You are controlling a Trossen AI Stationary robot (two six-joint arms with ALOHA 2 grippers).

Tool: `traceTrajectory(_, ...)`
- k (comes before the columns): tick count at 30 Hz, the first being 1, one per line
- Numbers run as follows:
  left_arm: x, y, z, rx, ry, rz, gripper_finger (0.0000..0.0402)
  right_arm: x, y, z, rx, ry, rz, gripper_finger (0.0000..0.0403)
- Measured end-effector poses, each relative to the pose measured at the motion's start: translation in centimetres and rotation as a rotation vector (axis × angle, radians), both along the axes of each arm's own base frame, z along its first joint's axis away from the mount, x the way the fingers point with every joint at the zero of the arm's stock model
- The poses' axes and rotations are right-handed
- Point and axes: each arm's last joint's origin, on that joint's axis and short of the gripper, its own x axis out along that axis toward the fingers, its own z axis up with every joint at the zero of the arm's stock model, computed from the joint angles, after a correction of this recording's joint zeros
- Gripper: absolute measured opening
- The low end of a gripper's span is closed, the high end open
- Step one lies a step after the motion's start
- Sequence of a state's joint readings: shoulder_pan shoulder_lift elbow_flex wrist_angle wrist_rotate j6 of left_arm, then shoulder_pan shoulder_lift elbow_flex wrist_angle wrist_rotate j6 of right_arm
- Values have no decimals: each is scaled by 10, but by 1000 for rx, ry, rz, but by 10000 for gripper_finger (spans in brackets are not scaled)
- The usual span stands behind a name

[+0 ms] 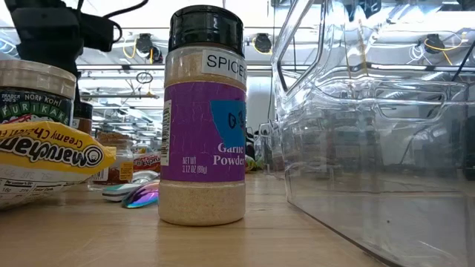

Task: Pick & Place Food Item
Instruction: Put the orange seasoning bottle into the middle transparent bin

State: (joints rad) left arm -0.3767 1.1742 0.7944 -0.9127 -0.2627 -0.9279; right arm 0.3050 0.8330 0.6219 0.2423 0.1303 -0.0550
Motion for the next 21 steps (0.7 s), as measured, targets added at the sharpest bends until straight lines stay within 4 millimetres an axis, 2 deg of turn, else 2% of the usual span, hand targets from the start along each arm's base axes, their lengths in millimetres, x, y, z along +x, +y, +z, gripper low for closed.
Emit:
traceTrajectory(11,11,-4,-17,50,89,-57,394,0,0,1,23,-11,-1,392)
traceTrajectory(21,15,-5,-18,46,64,-79,394,0,0,1,40,-8,-1,392)
